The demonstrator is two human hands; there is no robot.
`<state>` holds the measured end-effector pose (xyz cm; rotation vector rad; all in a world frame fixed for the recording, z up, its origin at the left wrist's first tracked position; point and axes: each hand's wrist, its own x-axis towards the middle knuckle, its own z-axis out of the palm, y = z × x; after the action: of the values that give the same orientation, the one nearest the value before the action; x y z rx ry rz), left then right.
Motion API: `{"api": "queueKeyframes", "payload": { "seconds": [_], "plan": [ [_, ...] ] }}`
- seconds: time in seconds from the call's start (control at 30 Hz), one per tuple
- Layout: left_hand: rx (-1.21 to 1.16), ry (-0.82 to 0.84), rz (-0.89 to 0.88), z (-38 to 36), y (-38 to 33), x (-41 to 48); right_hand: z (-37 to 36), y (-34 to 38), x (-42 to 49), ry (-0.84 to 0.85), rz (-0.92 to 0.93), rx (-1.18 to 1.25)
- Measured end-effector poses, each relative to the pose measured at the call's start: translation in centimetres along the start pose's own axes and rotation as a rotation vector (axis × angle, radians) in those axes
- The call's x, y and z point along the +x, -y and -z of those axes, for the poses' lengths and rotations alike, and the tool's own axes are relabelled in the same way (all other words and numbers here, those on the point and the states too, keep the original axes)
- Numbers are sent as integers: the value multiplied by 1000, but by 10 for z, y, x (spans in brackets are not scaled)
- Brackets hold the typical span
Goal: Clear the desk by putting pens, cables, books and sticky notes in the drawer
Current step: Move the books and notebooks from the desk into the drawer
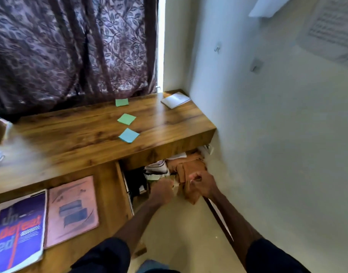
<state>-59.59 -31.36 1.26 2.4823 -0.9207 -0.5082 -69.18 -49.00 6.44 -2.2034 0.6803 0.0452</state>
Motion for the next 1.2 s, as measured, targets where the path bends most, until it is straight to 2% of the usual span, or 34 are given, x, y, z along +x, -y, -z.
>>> {"api": "queueKeyframes", "payload": {
  "seconds": [0.1,0.27,0.37,0.47,0.63,0.83,1.2],
  "plan": [
    [-1,25,69,-3,-14,31,24,-18,23,-1,10,4],
    [-44,-5,39,-10,-33,93,50,-38,66,-37,36,-14],
    [-49,27,22,-22,-39,162,76,-43,106,-28,59,1],
    [-36,11,-24,4,-78,205,107,-41,149,-42,85,-11],
    [-70,-31,-4,43,-112,275,161,-29,227,-82,115,-51],
    [-65,-117,88,76,-92,344,184,-7,312,-43,147,2],
    [-28,-220,312,127,-48,442,158,46,463,85,211,-66]
  ]
}}
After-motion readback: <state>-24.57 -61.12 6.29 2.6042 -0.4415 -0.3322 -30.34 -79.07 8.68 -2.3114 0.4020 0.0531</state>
